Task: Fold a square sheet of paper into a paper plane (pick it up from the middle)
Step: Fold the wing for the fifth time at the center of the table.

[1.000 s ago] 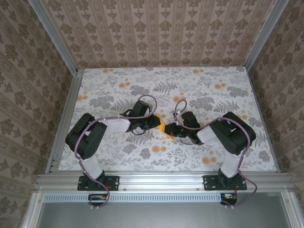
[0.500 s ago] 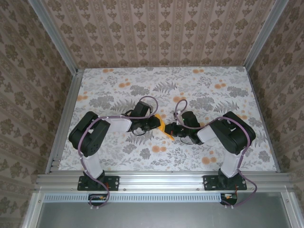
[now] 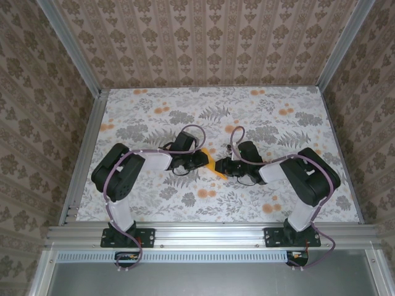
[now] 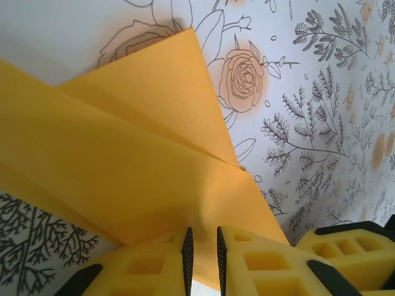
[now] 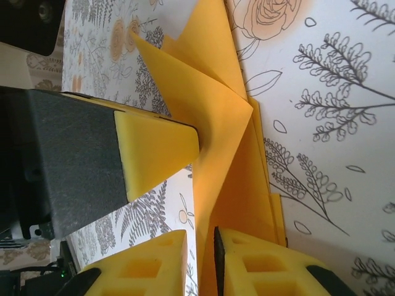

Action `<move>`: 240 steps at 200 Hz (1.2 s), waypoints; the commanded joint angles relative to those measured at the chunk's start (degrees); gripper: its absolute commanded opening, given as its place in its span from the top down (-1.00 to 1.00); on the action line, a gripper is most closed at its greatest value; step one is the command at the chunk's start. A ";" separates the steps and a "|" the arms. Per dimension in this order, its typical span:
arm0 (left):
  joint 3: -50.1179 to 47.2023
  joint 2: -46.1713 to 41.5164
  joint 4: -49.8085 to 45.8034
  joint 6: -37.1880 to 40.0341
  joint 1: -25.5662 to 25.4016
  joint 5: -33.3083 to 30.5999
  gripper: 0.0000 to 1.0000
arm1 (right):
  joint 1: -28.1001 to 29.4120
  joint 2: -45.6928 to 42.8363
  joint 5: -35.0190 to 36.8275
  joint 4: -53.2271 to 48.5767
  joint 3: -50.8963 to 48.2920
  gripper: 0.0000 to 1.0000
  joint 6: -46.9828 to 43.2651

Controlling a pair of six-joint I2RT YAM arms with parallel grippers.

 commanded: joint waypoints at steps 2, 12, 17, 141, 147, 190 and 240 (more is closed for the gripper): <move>0.92 1.62 -2.36 -0.78 0.62 0.02 0.58 | -0.33 -2.79 -2.31 -7.23 1.87 0.55 -3.04; 1.02 1.62 -2.44 -0.78 0.64 0.05 0.58 | -0.40 -3.27 -2.53 -9.13 2.10 0.53 -3.84; 1.08 1.62 -2.46 -0.75 0.64 0.10 0.58 | -0.42 -3.53 -2.63 -10.28 2.23 0.53 -4.25; 2.40 1.71 -3.33 0.13 0.74 1.22 0.58 | -1.02 -3.87 1.20 -18.04 1.21 0.81 -8.72; 2.59 1.71 -3.38 0.30 0.73 1.42 0.58 | -1.11 -3.88 1.19 -17.59 0.94 0.83 -8.58; 4.28 -0.48 -3.78 2.35 0.81 2.85 0.48 | -2.12 -3.69 -0.86 -14.03 -0.28 0.95 -6.83; 2.33 -4.35 0.82 3.39 0.31 3.58 0.17 | -3.80 -1.79 -4.34 -7.50 -2.06 0.99 -0.99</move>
